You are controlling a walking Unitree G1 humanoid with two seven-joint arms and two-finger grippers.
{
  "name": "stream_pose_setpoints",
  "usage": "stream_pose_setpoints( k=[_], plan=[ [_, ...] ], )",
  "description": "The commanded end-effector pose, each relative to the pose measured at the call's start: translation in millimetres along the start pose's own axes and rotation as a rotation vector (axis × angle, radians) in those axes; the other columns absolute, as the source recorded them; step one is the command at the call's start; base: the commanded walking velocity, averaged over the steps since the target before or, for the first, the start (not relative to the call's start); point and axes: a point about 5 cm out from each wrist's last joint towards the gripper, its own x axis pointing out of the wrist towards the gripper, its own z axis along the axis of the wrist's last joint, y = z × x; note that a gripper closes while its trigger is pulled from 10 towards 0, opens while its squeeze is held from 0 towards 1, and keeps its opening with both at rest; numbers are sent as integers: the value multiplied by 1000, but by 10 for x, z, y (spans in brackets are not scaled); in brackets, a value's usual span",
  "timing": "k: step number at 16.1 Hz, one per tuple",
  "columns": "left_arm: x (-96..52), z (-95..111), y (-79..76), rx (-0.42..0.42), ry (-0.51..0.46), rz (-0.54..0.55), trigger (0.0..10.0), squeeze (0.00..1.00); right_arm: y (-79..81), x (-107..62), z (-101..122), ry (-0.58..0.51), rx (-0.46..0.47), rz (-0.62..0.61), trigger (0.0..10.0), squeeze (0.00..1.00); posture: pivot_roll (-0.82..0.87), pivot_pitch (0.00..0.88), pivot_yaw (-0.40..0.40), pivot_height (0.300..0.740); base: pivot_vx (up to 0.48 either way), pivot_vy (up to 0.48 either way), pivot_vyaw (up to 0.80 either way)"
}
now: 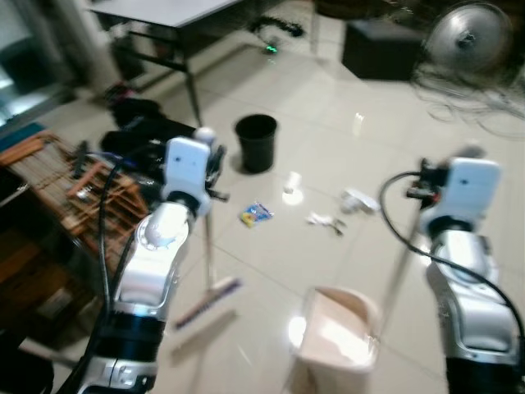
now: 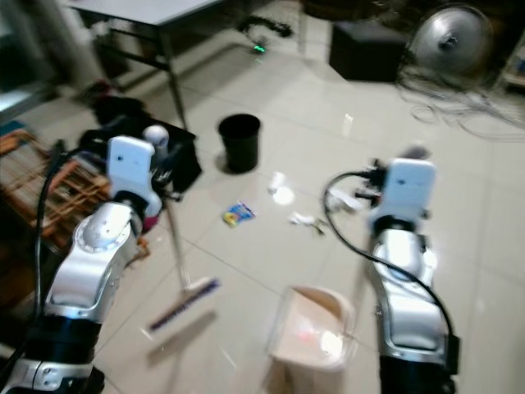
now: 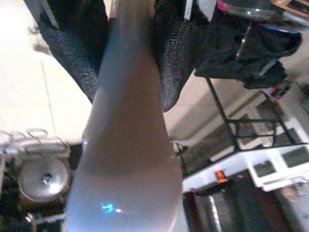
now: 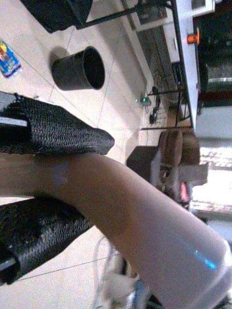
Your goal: Sweep floor
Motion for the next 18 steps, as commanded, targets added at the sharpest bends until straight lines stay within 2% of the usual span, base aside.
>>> stream_pose_setpoints(
  k=[1, 13, 18],
  plan=[
    [8, 62, 132, 36, -30, 48, 10000, 0, 100, 0, 100, -49, 22, 36, 10000, 0, -80, 0, 55, 740, 368, 0, 0],
    [-7, 18, 147, 31, -27, 60, 10000, 0, 88, 19, 107, -63, 18, 32, 10000, 0, -80, 0, 48, 740, 372, 0, 0],
    [3, 25, 147, 33, -32, 55, 10000, 0, 91, 15, 114, -70, -13, 37, 10000, 0, -81, 0, 50, 740, 372, 0, 0]
  ],
)
